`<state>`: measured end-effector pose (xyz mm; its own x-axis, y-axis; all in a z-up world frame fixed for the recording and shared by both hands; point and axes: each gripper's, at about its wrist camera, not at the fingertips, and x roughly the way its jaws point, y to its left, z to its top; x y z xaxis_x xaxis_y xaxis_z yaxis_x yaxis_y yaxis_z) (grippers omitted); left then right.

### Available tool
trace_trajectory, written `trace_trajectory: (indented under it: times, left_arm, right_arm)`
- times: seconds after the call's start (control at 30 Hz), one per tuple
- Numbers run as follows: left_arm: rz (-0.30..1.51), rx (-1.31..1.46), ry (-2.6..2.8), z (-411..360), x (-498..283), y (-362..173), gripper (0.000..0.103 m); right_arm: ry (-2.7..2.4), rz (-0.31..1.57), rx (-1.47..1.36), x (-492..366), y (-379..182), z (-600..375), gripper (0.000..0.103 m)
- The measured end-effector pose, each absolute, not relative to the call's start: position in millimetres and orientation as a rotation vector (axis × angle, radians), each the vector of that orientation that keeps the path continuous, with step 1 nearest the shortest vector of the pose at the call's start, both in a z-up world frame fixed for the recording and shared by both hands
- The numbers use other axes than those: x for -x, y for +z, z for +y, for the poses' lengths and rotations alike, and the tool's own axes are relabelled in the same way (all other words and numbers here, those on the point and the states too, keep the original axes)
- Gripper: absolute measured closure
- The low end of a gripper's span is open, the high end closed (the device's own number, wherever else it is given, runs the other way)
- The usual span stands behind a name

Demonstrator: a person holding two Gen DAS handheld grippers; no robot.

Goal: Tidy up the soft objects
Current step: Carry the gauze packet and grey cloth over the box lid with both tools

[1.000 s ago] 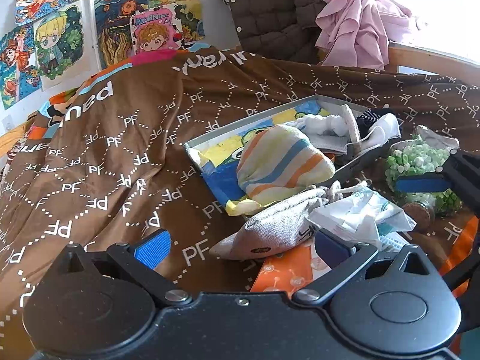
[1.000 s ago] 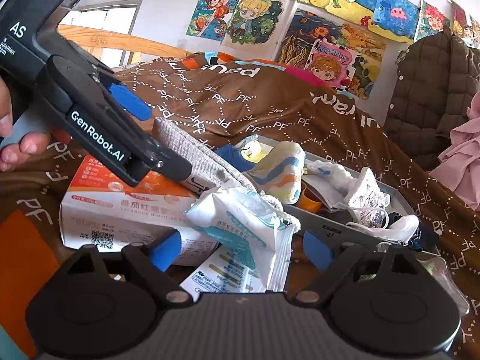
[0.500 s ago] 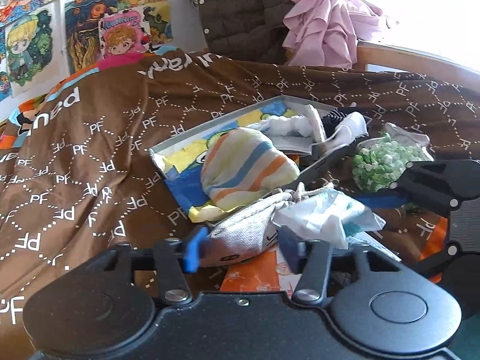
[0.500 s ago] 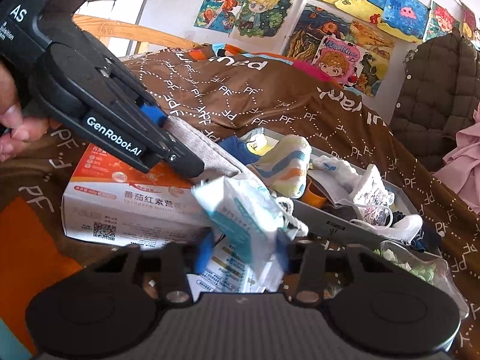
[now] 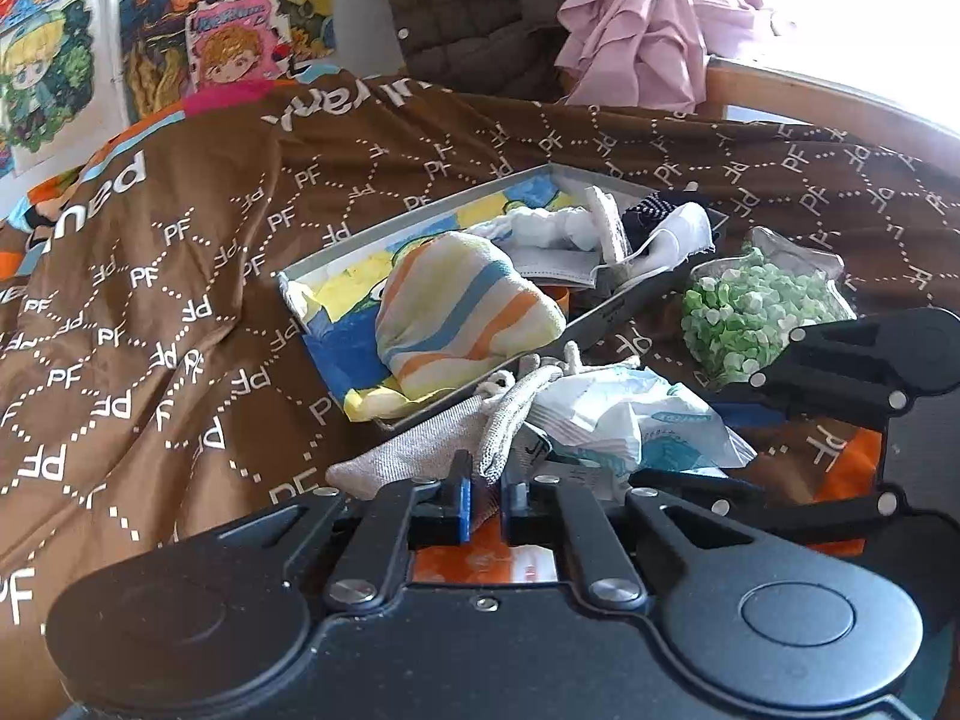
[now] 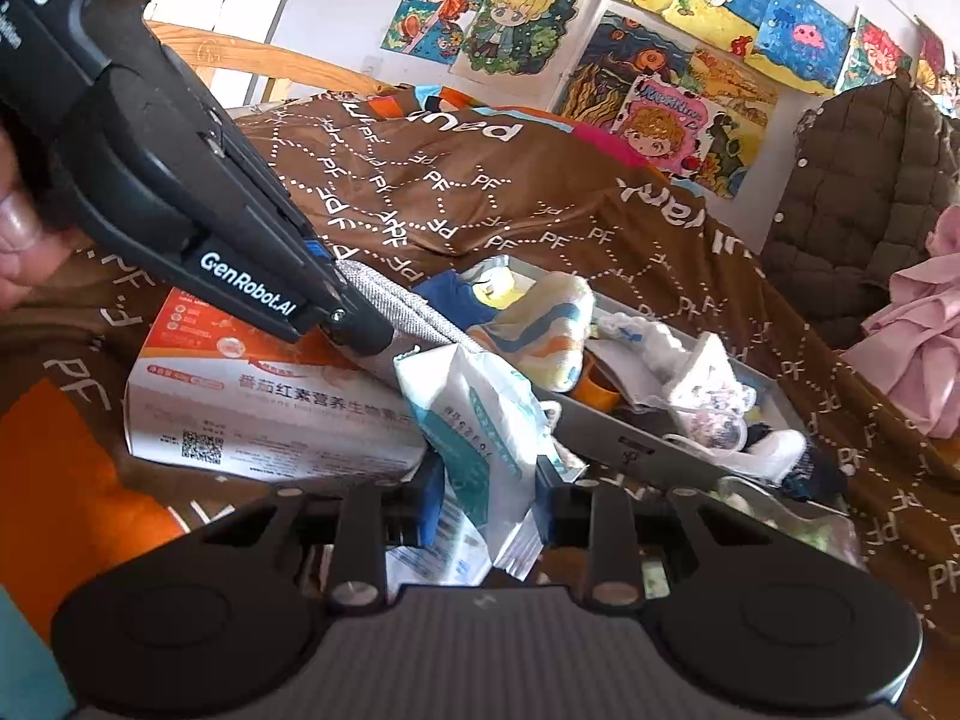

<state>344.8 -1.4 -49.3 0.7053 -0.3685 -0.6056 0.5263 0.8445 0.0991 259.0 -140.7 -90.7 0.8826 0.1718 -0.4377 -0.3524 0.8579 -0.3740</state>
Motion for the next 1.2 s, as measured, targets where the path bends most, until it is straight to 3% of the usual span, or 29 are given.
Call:
trace_trajectory:
  times: [0.4, 0.73, 1.2]
  left_arm:
    - [0.596, -0.238, -0.394, -30, -309, -23, 0.098]
    - [0.471, -0.228, -0.337, -39, -273, 24, 0.099]
    - [0.350, -0.274, -0.313, -60, -319, 59, 0.098]
  right_arm:
    - [0.212, 0.360, 0.380, -230, -54, -171, 0.070]
    - [0.175, 0.280, 0.293, -221, -25, -194, 0.070]
    - [0.093, 0.226, 0.221, -283, -11, -219, 0.070]
